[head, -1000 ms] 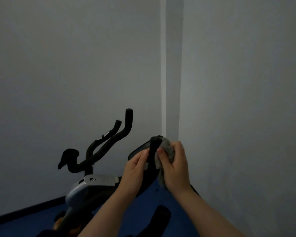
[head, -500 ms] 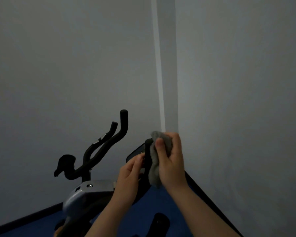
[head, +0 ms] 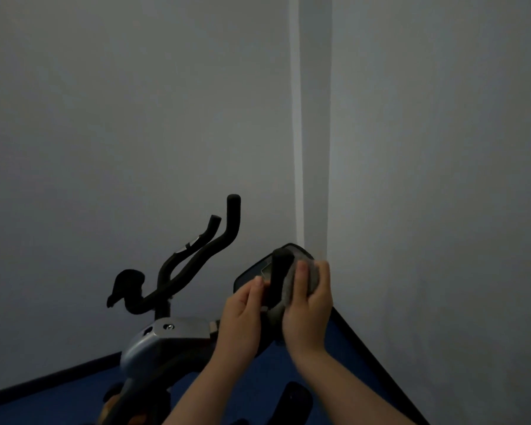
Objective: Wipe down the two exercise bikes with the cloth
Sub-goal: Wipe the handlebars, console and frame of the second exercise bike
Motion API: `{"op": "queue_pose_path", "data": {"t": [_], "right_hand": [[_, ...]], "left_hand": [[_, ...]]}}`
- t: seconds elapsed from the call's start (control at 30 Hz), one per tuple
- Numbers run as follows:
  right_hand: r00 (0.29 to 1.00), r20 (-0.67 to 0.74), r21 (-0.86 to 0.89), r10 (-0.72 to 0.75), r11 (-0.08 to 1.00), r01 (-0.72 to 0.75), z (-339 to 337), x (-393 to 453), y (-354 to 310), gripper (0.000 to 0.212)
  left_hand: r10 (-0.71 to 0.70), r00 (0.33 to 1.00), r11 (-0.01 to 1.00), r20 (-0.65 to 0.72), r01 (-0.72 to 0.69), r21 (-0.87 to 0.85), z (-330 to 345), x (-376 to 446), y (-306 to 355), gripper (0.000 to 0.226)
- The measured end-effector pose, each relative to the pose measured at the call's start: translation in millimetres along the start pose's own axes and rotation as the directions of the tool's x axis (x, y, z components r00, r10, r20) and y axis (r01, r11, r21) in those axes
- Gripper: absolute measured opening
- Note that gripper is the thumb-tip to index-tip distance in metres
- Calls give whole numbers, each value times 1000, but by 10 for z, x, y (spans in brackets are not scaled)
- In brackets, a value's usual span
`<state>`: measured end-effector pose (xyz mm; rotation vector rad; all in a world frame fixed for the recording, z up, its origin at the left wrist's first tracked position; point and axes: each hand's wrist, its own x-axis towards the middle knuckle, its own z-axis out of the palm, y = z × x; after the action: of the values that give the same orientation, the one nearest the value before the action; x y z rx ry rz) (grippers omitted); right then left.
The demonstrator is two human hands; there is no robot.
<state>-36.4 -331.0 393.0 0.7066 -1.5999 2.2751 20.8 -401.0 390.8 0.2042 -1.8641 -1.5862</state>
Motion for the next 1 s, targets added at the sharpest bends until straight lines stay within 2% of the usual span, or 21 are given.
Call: {"op": "queue_pose_path", "data": {"t": [0.1,0.2,0.3,0.37,0.43,0.47,0.53,0.57,0.63,0.73,0.83,0.93,1.0], "right_hand": [[998,65,7,26,1000,-27,-119,35,43,29],[999,-27,40,-22,999,23,-42,281,-105,29],[997,-55,21,-58,998,60,89,240,-89,26],[1000,-12,17,-23,1000,24,45,110,6,26],[997,72,39,13,999,-16,-78,80,91,29],[995,99,36,11,999,-15,-120,116,103,32],[997,81,33,-6,999,4,-108,230,50,36],[999,42,45,-10,999,8,-71,268,18,35],[1000,-16,69,-8,998,9,-1,214,17,31],[997,54,31,53,998,-55,-69,-40,198,30],[985,149,17,81,996,-85,-197,17,229,37],[999,42,31,-28,999,27,-87,264,19,32],[998,-43,41,-50,998,52,35,226,-25,29]], "left_hand": [[-27,999,986,-22,30,162,79,0,-34,48],[-44,999,968,13,39,248,72,3,-38,53],[-138,985,962,100,109,252,28,37,3,70],[-223,956,940,192,159,302,-63,59,25,74],[-343,909,827,239,171,536,-173,27,-1,75],[-387,901,737,199,172,654,-229,8,-39,74],[-420,905,616,67,230,753,-282,-23,-115,73],[-408,913,585,24,241,774,-280,-37,-119,71],[-341,938,496,56,129,859,-253,-78,-89,58],[-259,952,371,163,-58,927,-252,-99,-107,64],[-190,972,403,138,-51,914,-250,-104,-166,43],[-150,979,387,136,-68,919,-227,-134,-171,51],[-149,983,349,104,-46,936,-201,-167,-105,56]]}}
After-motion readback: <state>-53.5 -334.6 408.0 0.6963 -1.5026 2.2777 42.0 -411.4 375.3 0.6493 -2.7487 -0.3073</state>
